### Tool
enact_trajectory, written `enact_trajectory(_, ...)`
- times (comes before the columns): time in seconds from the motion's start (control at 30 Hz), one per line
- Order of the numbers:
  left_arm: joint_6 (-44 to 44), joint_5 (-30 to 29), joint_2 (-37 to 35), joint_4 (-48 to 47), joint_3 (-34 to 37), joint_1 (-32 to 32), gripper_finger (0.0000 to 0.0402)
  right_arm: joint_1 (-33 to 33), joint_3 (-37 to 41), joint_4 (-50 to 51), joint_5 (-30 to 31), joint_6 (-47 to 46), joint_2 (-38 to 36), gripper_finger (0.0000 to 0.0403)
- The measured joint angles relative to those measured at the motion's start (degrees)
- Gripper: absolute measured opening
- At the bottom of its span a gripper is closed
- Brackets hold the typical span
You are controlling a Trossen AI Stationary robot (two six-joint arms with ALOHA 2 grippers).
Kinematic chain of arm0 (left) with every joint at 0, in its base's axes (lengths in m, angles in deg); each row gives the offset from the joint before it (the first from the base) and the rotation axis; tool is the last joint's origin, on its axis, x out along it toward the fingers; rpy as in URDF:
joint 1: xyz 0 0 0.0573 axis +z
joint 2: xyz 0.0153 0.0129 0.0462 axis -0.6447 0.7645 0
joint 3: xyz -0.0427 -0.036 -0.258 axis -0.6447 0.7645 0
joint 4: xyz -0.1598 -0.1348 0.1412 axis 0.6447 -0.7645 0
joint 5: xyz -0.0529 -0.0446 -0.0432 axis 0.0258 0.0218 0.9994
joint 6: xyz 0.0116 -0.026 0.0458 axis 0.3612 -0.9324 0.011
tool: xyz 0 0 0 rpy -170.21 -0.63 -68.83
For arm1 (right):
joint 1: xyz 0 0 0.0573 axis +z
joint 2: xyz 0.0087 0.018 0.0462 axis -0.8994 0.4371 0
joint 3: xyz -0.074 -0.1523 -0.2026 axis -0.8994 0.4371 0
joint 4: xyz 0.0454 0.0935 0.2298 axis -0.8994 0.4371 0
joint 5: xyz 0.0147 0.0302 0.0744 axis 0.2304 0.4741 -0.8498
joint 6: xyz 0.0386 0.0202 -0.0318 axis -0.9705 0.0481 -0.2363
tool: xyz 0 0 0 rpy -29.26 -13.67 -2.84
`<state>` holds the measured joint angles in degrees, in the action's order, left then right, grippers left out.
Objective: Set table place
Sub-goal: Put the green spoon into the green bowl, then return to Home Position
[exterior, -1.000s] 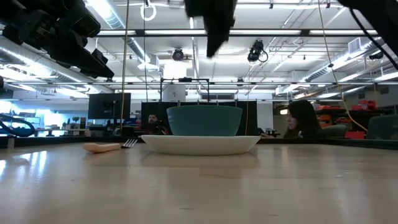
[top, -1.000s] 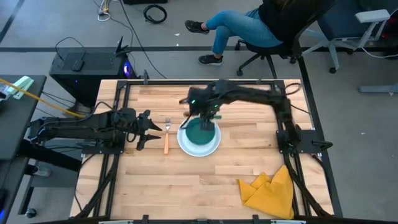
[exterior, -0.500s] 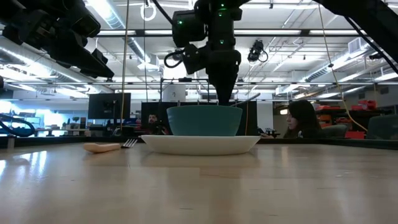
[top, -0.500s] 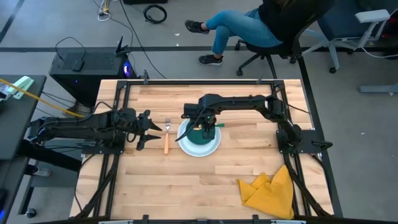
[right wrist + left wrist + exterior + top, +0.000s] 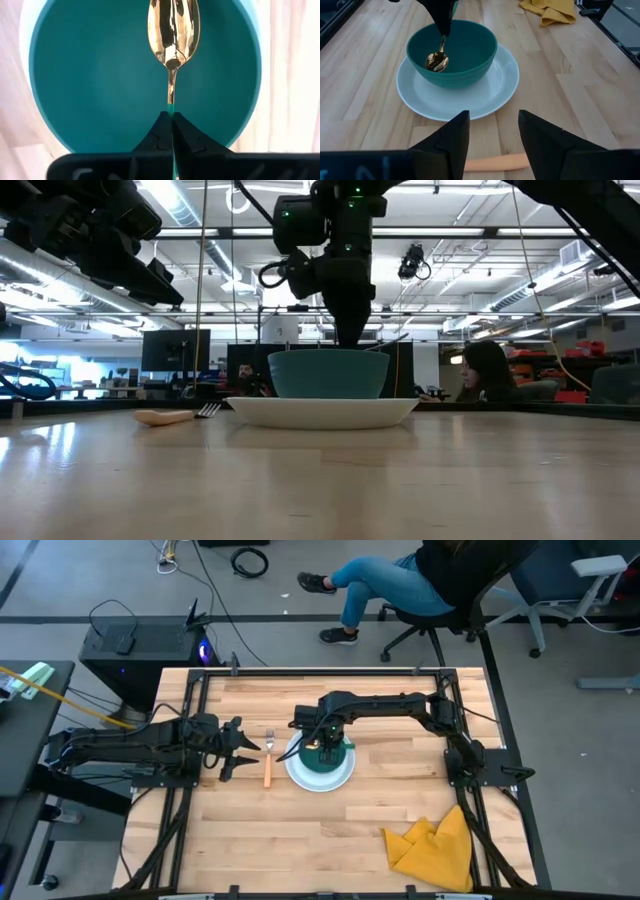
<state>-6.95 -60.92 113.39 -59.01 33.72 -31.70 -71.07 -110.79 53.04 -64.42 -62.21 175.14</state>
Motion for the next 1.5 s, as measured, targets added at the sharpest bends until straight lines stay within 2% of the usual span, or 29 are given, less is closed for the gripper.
enact_trajectory(0.47, 0.0, -0.02, 0.02, 0.0, 0.0, -0.01, 0.0177, -0.06, 0.03, -0.87, -1.22, -11.16, 1.34, 0.0)
enact_trajectory(0.9, -0.01, -0.01, 0.0, 0.0, 0.0, 0.01, 0.0177, -0.38, 0.03, -1.07, -1.22, -11.55, 1.46, 0.0003)
enact_trajectory(1.27, -0.01, -0.01, 0.01, -0.02, 0.0, -0.01, 0.0177, -0.38, 0.01, -1.02, -1.23, -12.62, 1.46, 0.0058)
enact_trajectory(1.5, 0.0, -0.01, 0.0, 0.0, 0.0, 0.01, 0.018, -0.34, 0.01, -1.02, -1.24, -12.62, 1.46, 0.0071)
